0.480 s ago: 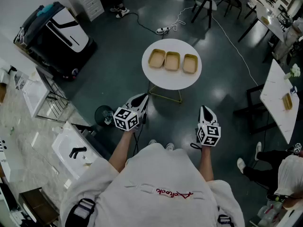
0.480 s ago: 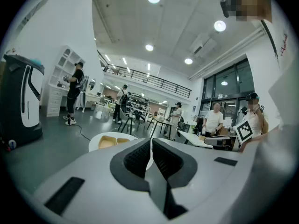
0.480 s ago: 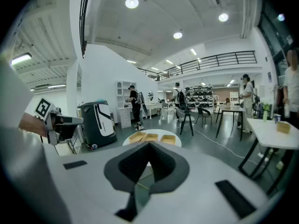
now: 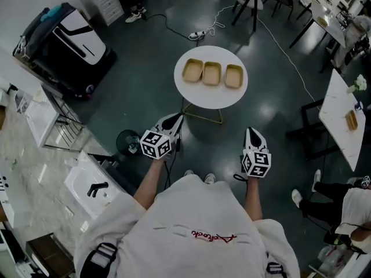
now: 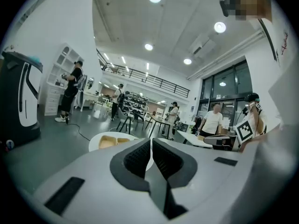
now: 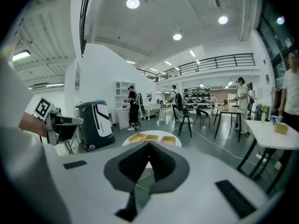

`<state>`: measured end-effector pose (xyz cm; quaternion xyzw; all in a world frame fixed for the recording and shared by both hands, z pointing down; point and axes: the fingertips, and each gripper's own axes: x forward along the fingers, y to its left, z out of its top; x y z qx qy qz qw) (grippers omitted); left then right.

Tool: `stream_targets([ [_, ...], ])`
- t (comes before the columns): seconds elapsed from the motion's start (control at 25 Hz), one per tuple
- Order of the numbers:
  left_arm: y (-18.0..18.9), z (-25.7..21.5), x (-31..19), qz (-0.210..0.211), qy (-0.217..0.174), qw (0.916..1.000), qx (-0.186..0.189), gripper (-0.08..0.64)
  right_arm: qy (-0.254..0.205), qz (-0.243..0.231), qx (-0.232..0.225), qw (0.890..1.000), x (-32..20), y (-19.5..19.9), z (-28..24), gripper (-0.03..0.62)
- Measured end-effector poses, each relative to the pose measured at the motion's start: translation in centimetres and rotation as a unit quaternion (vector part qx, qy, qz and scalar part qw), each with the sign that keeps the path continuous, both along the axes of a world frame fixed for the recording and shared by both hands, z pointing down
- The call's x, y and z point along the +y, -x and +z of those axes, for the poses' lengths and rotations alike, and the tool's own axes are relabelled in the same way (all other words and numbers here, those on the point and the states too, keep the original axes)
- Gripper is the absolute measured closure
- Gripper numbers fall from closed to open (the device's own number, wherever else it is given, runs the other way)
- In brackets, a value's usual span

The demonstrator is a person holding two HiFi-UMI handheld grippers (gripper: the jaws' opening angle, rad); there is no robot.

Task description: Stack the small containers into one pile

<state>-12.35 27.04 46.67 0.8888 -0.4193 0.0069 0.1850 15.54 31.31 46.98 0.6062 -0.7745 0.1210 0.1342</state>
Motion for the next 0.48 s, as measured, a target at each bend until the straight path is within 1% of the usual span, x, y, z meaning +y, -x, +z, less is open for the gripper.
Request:
stream_targets([
  [0.48,0.4,0.5,-1.4,0.030,0.000,0.9995,0.002,0.538,0.004,0.009,0.012,1.000,-0.5,2.1,0.4,0.572],
])
